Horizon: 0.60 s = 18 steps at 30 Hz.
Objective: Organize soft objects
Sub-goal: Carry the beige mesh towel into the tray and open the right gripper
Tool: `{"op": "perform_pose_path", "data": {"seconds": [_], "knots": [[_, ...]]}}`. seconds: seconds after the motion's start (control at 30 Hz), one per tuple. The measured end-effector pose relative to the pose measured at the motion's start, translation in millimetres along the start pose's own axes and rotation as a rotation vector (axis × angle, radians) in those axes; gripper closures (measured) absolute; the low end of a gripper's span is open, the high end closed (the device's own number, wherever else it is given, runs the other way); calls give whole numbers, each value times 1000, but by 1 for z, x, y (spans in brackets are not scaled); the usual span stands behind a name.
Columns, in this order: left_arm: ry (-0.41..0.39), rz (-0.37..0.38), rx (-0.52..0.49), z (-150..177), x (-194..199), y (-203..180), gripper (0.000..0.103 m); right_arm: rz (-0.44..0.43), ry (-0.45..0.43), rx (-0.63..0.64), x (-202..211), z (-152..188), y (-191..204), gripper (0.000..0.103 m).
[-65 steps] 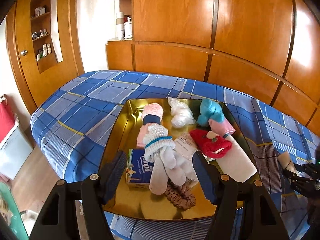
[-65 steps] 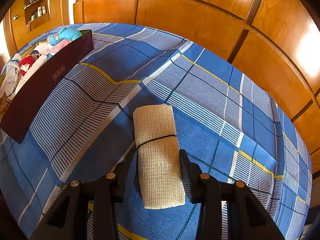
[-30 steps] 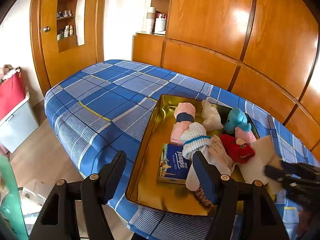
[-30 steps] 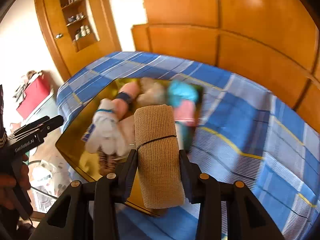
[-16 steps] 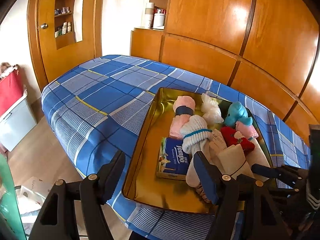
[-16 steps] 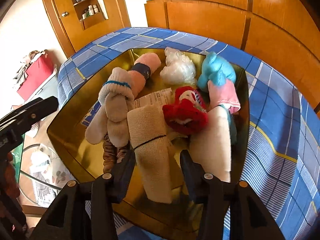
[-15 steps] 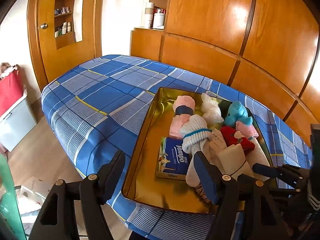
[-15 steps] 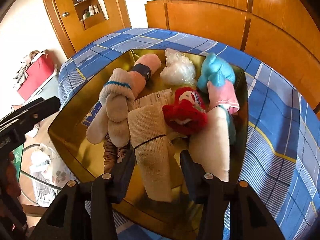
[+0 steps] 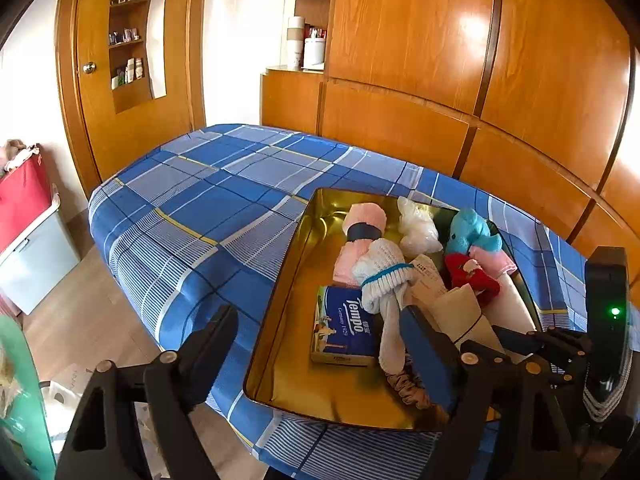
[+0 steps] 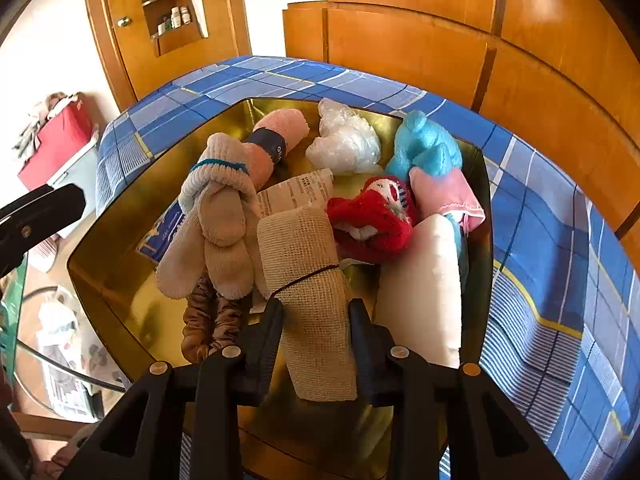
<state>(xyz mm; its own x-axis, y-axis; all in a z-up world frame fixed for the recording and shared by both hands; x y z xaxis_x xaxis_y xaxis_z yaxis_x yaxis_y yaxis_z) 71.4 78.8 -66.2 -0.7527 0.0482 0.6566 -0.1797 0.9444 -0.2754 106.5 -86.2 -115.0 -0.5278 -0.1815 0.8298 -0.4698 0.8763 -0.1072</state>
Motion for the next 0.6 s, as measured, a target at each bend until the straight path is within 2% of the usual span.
{"op": "perform_pose_path", "data": {"seconds": [0.23,0.33,0.47,0.6], "knots": [[-4,-5,-16,4,5,-6,15,-6,-8,-16,5,6,3,63],[-17,-5,-15,6,9,-9,9,17,-39,-19,15,8,5,61],[-51,-4,-22,7,19,-15,1,81,-95,-38,34,9,8,59],[-72,-3,-17,10,28,-20,0,168,-144,-87,54,14,9,53]]}}
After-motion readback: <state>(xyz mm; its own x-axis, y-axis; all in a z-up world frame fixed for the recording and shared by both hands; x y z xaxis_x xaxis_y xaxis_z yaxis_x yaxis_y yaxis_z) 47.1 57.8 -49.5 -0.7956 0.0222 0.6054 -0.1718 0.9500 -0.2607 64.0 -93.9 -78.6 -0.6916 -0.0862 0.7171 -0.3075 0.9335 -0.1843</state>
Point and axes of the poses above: each gripper's, at about its wrist camera, not at the fingertips, and x roughly against the way its jaws point, y to its left, z to its underside, the point moved 4 cm from there along -x, roughly the way its jaws point, and after that the axes turned 14 degrees about x, right-handed, at the moved point
